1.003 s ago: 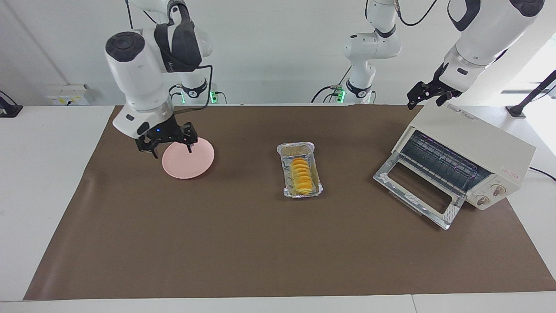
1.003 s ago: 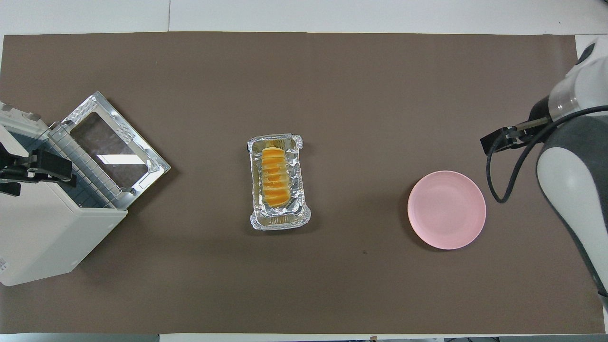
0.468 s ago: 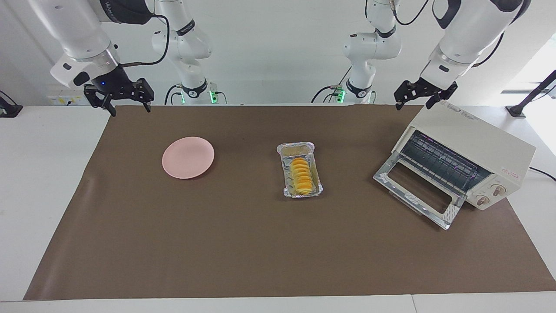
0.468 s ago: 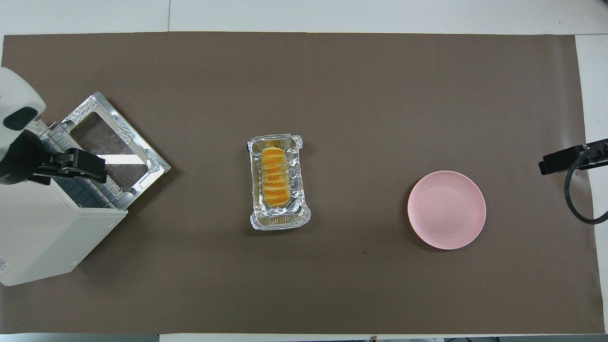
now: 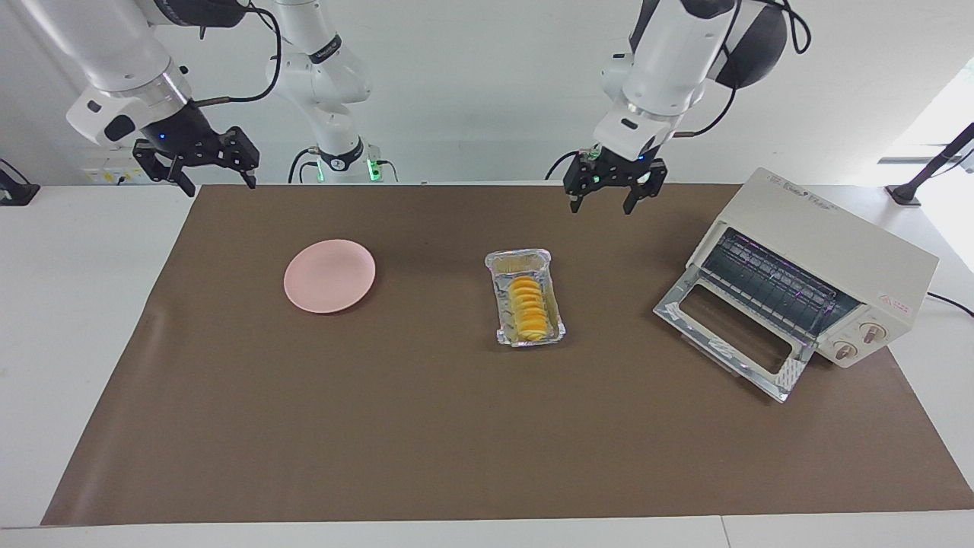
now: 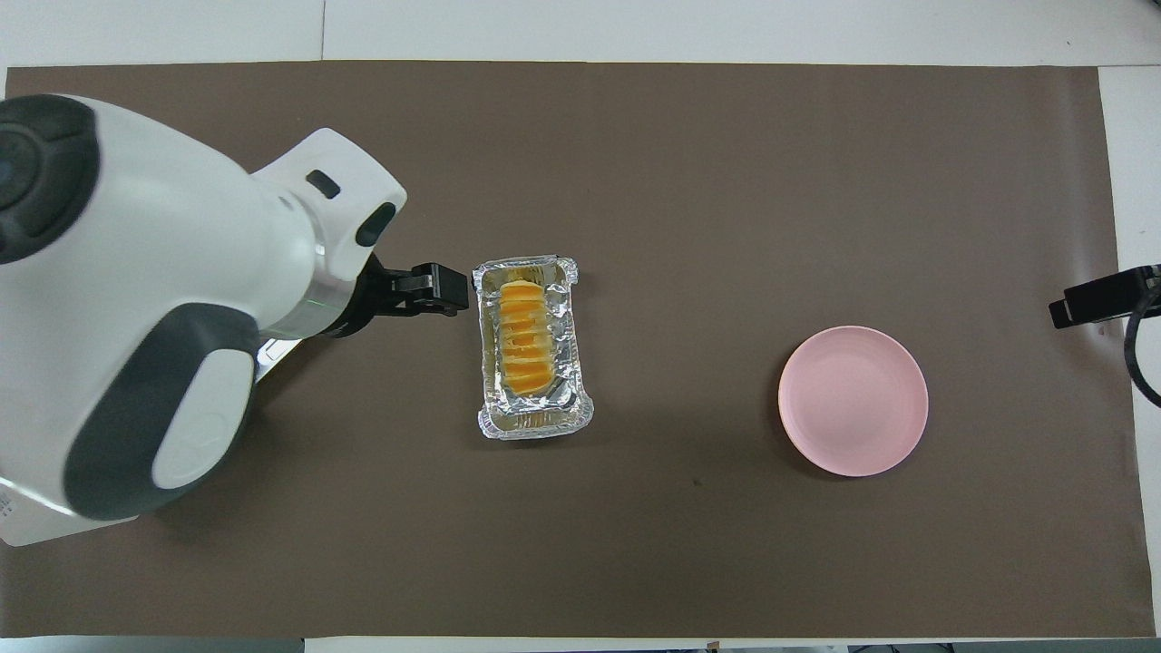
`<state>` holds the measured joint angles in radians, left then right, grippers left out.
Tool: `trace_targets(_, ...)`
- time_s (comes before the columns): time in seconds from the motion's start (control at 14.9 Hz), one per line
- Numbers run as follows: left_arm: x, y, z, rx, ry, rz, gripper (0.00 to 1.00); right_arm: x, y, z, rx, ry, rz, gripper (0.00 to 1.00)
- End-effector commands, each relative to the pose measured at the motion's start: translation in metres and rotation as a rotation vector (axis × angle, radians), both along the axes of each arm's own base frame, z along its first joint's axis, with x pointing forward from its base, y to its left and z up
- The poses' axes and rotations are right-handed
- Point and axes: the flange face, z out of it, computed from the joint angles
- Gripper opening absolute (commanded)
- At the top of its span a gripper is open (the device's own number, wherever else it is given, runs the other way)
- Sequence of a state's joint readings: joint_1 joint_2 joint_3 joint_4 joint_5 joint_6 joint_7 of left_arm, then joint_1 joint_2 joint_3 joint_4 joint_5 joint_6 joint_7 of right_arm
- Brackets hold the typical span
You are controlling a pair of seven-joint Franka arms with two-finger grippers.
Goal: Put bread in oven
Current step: 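Reach the left gripper to the foil tray and grasp its rim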
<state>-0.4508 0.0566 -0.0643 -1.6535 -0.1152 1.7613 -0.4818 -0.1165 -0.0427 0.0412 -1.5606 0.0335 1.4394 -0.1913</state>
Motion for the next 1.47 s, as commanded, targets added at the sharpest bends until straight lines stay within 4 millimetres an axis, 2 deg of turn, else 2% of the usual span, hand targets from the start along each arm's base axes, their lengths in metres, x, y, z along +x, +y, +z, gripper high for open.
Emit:
trace_targets(0.0,0.029,-0.060,-0.062,0.035,0.032,0.010,1.00,0.003,-0.001,0.003,0.009,0.005,0.012,1.00)
trace_targets(0.07,0.036,-0.063,-0.076,0.048,0.017,0.012,1.00,0.003,-0.001,0.001,-0.004,0.003,0.014,1.00)
trace_targets(0.27,0.036,-0.080,-0.128,0.055,0.003,0.026,1.00,0.004,-0.001,-0.002,-0.037,-0.002,0.018,1.00)
trace_targets(0.4,0.032,-0.079,-0.150,0.100,0.002,0.009,1.00,0.005,0.002,-0.001,-0.041,-0.019,0.023,1.00)
trace_targets(0.47,0.024,-0.093,-0.159,0.116,-0.002,-0.002,1.00,0.006,0.002,-0.001,-0.042,-0.019,0.021,1.00)
trace_targets(0.6,0.004,-0.139,-0.188,0.143,0.003,0.032,1.00,0.005,0.001,0.001,-0.042,-0.022,0.015,1.00)
trace_targets(0.74,-0.009,-0.167,-0.221,0.147,-0.011,0.029,1.00,0.000,-0.009,-0.003,-0.037,0.004,-0.001,1.00)
trace_targets(1.0,-0.011,-0.164,-0.240,0.149,-0.008,0.028,1.00,0.000,-0.001,-0.003,-0.037,0.008,0.015,1.00)
trace_targets(1.07,-0.011,-0.165,-0.241,0.147,-0.010,0.029,0.97,0.000,-0.001,-0.003,-0.037,0.008,0.014,1.00)
trace_targets(1.14,-0.011,-0.165,-0.241,0.147,-0.010,0.030,0.89,0.000,-0.001,-0.003,-0.037,0.008,0.014,1.00)
trace_targets(1.27,-0.014,-0.162,-0.248,0.156,0.001,0.058,0.69,0.000,-0.004,-0.003,-0.037,0.008,0.009,1.00)
trace_targets(1.4,-0.018,-0.161,-0.252,0.165,0.009,0.082,0.38,0.000,-0.002,-0.003,-0.037,0.008,0.014,1.00)
